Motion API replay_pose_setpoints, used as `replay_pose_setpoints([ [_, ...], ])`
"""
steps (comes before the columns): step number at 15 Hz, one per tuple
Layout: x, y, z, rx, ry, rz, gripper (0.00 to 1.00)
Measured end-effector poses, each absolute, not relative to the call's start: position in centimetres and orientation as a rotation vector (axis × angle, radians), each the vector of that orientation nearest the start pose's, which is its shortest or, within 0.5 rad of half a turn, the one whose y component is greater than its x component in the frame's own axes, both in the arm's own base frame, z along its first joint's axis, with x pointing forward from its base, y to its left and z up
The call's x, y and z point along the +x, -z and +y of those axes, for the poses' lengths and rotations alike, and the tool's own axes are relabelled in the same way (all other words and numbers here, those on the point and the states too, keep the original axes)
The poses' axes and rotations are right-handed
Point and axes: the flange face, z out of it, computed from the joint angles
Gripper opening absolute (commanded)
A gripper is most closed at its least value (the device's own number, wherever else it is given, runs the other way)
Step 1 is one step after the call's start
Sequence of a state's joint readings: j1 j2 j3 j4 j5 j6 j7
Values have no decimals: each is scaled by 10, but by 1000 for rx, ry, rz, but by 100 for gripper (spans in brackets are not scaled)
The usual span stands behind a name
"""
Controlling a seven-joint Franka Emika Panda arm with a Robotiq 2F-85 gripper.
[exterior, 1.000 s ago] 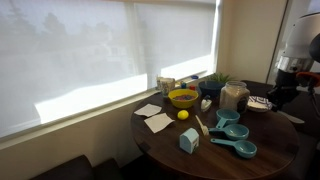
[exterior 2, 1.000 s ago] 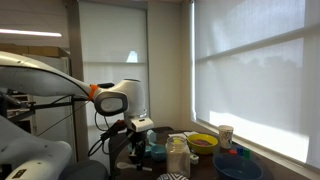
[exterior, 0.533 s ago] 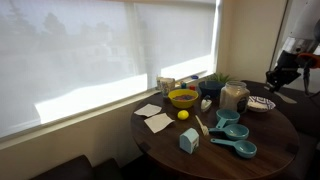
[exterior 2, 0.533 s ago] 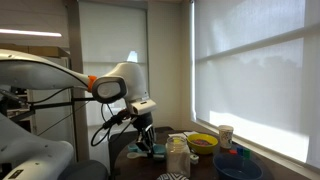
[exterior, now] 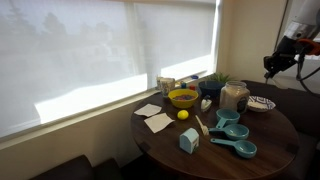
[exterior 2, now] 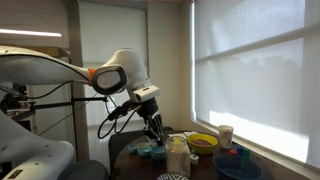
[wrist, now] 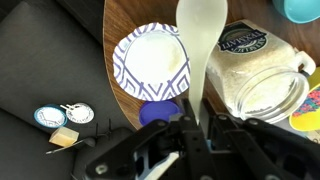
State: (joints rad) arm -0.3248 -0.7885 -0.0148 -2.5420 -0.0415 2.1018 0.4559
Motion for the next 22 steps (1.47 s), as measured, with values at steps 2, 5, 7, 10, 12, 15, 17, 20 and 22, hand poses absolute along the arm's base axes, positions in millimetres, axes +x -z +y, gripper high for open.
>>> replay_pose_setpoints([
  [2, 326, -555, -118, -2869, 548, 1177, 13],
  [5, 326, -555, -118, -2868, 554, 1176, 3],
  [7, 330, -563, -119, -2844, 646, 1176, 3],
  [10, 338, -580, -116, -2785, 821, 1172, 3],
  [12, 345, -588, -110, -2752, 924, 1157, 3],
  [15, 358, -592, -97, -2719, 1045, 1122, 3],
  [17, 369, -590, -90, -2704, 1101, 1099, 3],
  [20, 385, -578, -83, -2688, 1150, 1072, 3],
  [22, 393, -568, -81, -2685, 1161, 1062, 3],
])
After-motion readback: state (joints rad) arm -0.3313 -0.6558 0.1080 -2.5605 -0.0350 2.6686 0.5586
